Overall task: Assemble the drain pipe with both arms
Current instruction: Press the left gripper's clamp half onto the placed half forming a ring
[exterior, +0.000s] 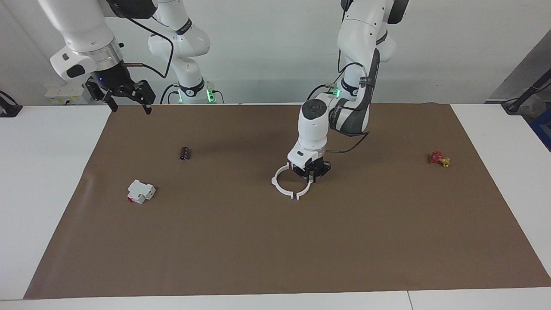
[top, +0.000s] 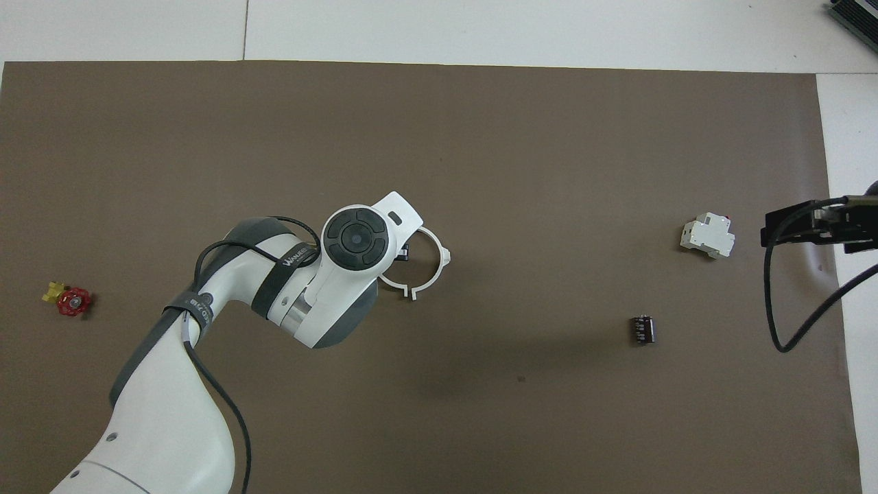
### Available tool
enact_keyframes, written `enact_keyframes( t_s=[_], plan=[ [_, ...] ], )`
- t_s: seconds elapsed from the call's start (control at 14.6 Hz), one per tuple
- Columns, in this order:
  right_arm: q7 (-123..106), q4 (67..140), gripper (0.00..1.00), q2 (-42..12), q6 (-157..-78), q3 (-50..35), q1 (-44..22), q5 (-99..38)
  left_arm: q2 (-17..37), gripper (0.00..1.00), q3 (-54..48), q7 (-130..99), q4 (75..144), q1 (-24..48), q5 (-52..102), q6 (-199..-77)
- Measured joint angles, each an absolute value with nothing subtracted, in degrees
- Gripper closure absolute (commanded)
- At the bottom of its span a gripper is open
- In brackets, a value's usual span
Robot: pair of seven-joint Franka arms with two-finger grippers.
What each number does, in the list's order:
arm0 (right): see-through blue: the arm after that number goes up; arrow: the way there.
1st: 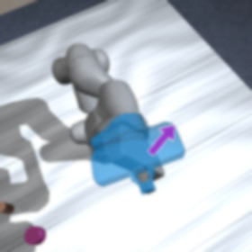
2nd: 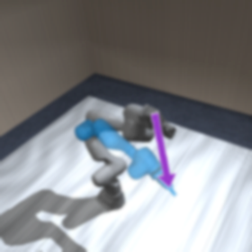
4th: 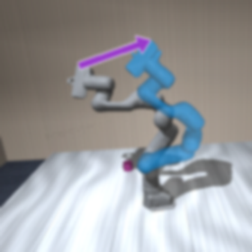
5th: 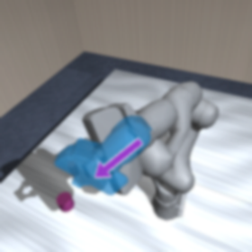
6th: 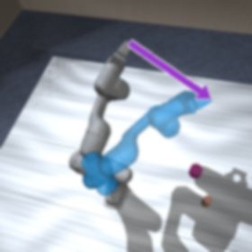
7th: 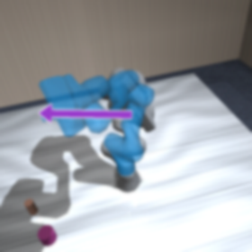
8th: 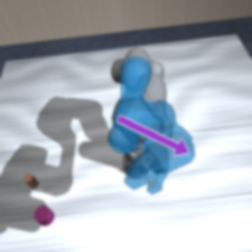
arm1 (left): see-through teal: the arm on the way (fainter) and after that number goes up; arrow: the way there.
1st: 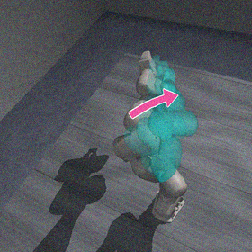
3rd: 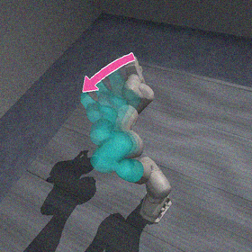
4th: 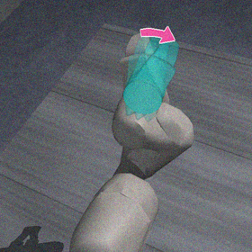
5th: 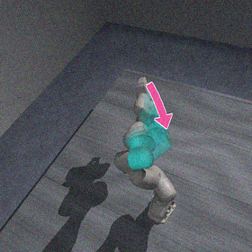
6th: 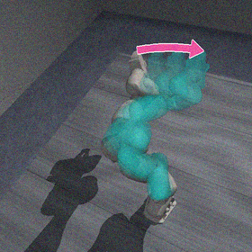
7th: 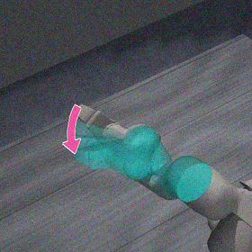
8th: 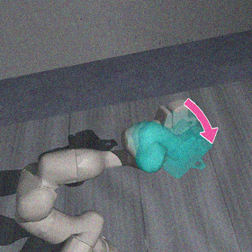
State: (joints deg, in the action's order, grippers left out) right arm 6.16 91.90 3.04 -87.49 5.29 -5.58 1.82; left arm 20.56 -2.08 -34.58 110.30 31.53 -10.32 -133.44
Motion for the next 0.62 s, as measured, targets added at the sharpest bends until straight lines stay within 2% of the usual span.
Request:
enact_keyframes(
  t_s=[0.62],
  plan=[
    [6.16,91.90,0.00,3.04,-87.49,5.29,-5.58,1.82,20.61,1.00,-2.06,-34.58,110.31,32.54,-10.34,-133.70]
  ],
)
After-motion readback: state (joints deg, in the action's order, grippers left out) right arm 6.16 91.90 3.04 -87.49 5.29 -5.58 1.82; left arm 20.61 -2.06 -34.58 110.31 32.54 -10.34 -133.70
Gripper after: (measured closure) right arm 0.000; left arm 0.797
